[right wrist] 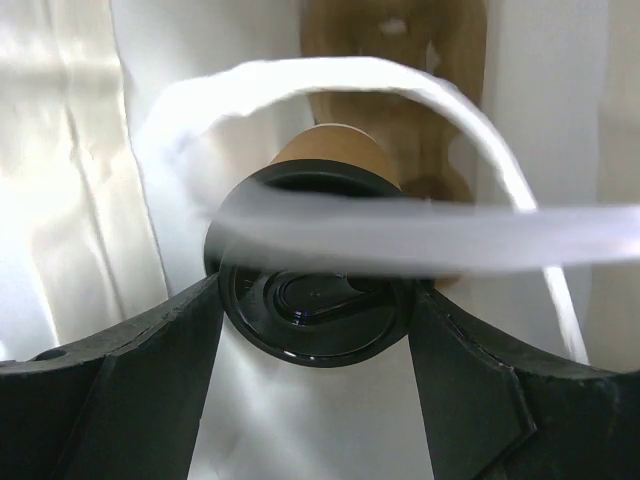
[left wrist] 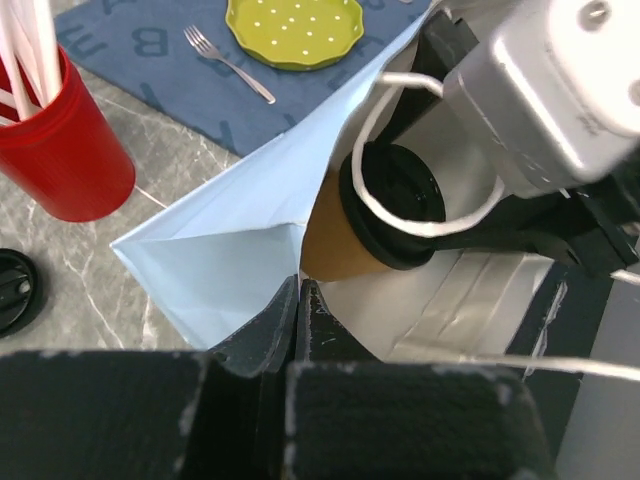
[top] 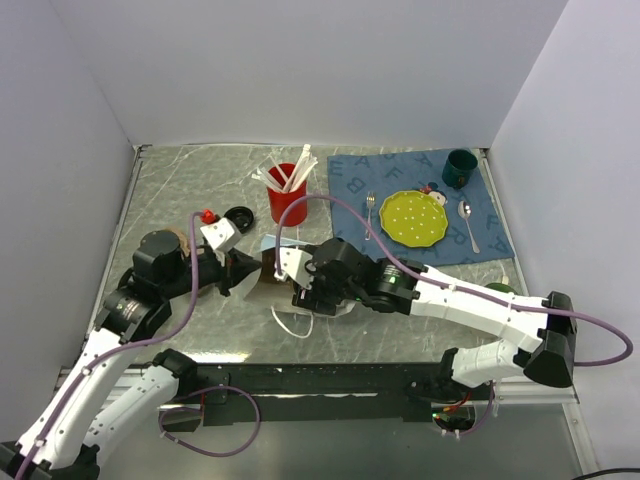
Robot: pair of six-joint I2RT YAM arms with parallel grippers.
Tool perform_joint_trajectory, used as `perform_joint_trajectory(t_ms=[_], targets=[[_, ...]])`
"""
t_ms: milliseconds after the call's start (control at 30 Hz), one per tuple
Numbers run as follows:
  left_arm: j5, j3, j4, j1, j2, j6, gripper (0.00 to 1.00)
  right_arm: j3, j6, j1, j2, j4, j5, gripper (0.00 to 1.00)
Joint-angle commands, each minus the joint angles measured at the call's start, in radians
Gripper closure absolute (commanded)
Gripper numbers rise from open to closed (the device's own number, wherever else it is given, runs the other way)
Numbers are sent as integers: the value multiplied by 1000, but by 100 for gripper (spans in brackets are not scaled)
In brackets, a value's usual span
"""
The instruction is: Pack the takeout coffee
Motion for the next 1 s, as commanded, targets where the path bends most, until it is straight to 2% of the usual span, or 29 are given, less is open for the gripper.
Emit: perform_joint_trajectory(t_ms=[0,167,300,500,700,967], targets=[[49,-66,139,2,-25,26,99,5,-65,6,-7,136,63,61],[56,-45,123,2,3,74,99,100,-140,-17,63,39,34,60],[55,-16,133,2,43,59,99,82,-143,-75,65,48,-6,60],[4,7,74,2,23,88,99,74,-169,-133,67,7,51,61],[12,-23,62,2,-28,48,99,45,-176,-101,63,-16,21,62],[52,-89,84,2,-104,-7,99,28,-160,-55,100,13,162,62]])
